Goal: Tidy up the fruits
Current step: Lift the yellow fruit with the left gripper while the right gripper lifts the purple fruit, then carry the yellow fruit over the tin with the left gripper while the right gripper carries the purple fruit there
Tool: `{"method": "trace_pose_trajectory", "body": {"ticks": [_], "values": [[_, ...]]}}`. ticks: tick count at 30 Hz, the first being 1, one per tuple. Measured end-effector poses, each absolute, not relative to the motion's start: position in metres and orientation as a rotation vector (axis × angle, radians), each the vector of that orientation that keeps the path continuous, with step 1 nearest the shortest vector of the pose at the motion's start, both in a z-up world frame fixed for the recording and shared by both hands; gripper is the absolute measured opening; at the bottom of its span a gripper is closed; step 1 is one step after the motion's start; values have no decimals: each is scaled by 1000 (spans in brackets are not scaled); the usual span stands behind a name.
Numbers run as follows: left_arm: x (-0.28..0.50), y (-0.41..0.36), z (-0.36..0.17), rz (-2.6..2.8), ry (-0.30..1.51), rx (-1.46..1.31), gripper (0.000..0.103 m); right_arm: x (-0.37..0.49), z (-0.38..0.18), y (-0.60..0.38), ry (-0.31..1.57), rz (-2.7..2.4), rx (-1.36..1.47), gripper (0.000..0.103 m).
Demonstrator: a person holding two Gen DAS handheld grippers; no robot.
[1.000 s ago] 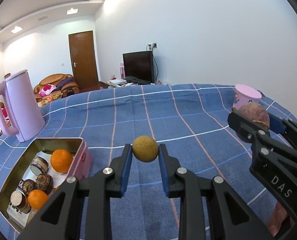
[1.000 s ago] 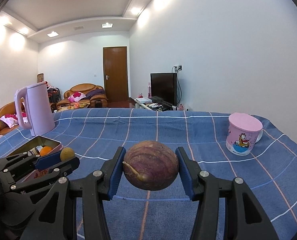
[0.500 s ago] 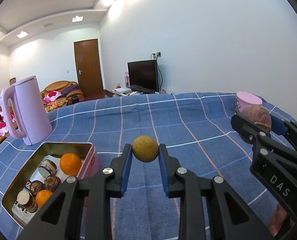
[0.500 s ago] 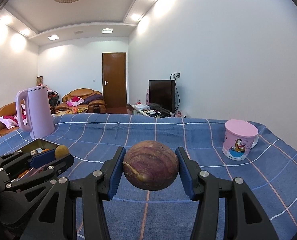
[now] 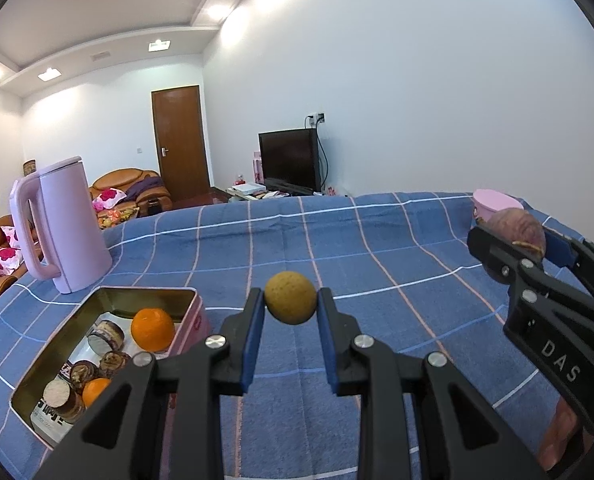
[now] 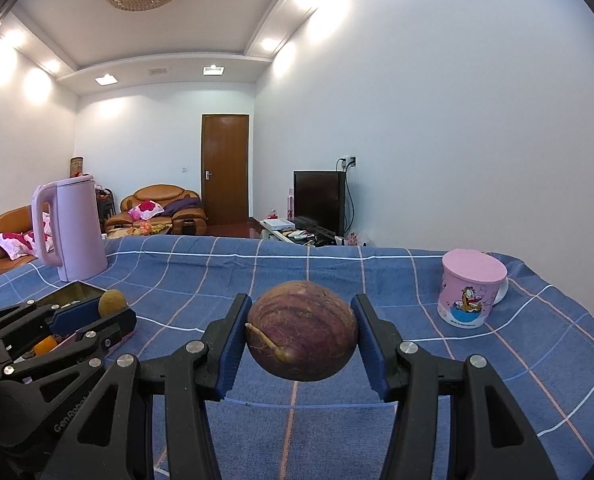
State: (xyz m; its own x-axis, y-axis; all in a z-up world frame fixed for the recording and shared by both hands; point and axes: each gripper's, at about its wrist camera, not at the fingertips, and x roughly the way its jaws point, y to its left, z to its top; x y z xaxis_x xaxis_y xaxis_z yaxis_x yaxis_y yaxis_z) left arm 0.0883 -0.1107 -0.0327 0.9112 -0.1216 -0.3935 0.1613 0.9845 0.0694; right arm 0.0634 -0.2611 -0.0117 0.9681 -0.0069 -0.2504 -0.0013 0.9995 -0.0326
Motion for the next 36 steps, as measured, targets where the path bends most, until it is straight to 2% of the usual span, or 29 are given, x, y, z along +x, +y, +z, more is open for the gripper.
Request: {"method": "trace_pose_trajectory", "body": {"ticks": [15, 36], "values": [[75, -84, -32, -121, 406, 113, 28, 66, -12, -245, 271, 52, -38, 53], [67, 12, -32, 48, 454, 61, 28, 80, 0, -149, 287, 282, -57, 53]]}}
